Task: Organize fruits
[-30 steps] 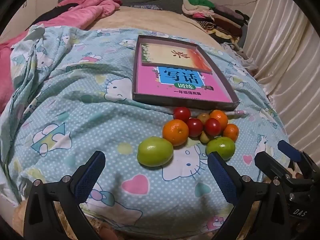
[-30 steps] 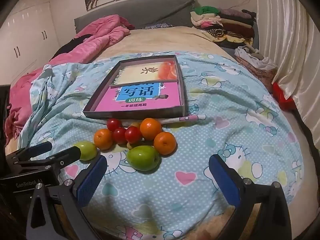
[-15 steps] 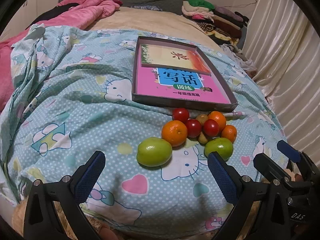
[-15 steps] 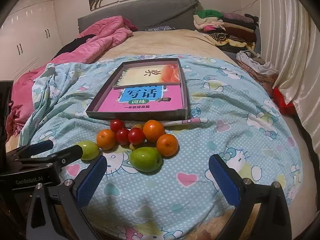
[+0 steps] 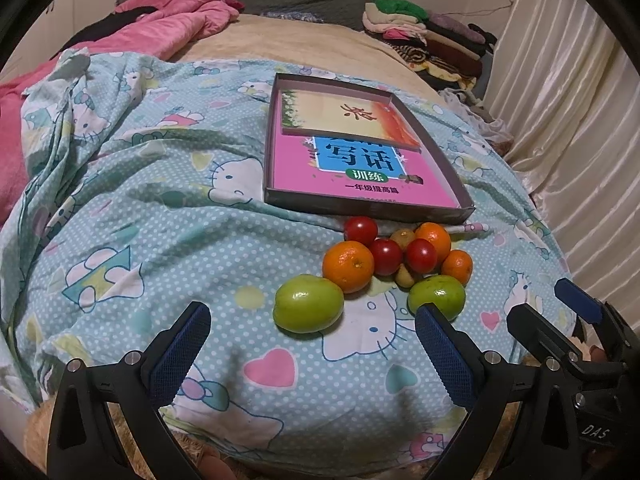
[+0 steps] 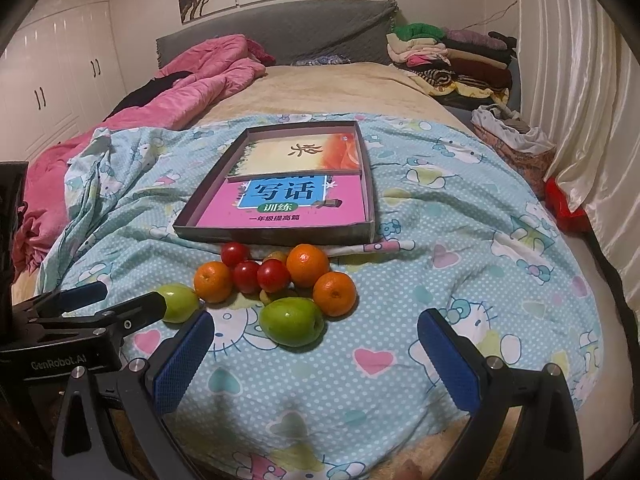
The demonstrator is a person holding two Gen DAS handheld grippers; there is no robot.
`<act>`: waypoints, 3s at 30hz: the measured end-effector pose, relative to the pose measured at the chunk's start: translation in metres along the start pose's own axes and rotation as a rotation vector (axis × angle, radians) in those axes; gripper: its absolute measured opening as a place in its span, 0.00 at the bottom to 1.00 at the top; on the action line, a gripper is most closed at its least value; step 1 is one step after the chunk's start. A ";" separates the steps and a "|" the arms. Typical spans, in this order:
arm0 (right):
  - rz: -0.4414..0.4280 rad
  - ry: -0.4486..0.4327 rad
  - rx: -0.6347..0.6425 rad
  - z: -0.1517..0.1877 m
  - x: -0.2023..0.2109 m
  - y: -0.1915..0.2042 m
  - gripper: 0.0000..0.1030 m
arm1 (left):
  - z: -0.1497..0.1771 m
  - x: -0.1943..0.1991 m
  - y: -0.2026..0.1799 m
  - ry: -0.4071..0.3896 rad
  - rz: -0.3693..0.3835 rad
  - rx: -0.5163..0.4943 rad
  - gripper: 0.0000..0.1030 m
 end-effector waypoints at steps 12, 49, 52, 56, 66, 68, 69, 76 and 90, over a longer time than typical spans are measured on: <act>0.005 -0.001 0.001 0.000 0.001 0.001 1.00 | -0.003 0.003 0.001 -0.009 0.004 0.001 0.99; -0.003 0.112 0.007 0.009 -0.044 0.008 1.00 | 0.000 -0.028 0.030 0.074 -0.040 0.058 0.99; -0.006 0.129 -0.012 0.012 -0.052 0.006 1.00 | 0.002 -0.033 0.029 0.089 -0.036 0.055 0.99; -0.005 0.164 -0.039 0.018 -0.063 0.001 1.00 | 0.004 -0.036 0.021 0.094 -0.033 0.029 0.98; -0.022 0.235 -0.073 0.030 -0.087 -0.003 0.82 | 0.008 -0.050 0.009 0.141 0.005 0.002 0.91; -0.028 0.249 -0.074 0.032 -0.092 -0.002 0.76 | 0.009 -0.054 0.008 0.152 0.002 0.000 0.88; -0.029 0.251 -0.072 0.032 -0.093 -0.002 0.74 | 0.009 -0.055 0.008 0.156 0.004 -0.001 0.88; -0.037 0.260 -0.039 0.033 -0.106 0.005 0.58 | 0.005 -0.063 0.004 0.158 0.005 -0.011 0.78; -0.045 0.234 0.010 0.031 -0.116 0.007 0.55 | 0.002 -0.070 -0.009 0.153 0.036 -0.065 0.49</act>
Point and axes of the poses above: each gripper's, at about its wrist camera, not at the fingertips, and x roughly against the way its jaws point, y to its left, z to its underside, the point moved 9 cm from there along -x, roughly the way its jaws point, and after that the axes turned 13 degrees about -z, right-handed, at the moved point
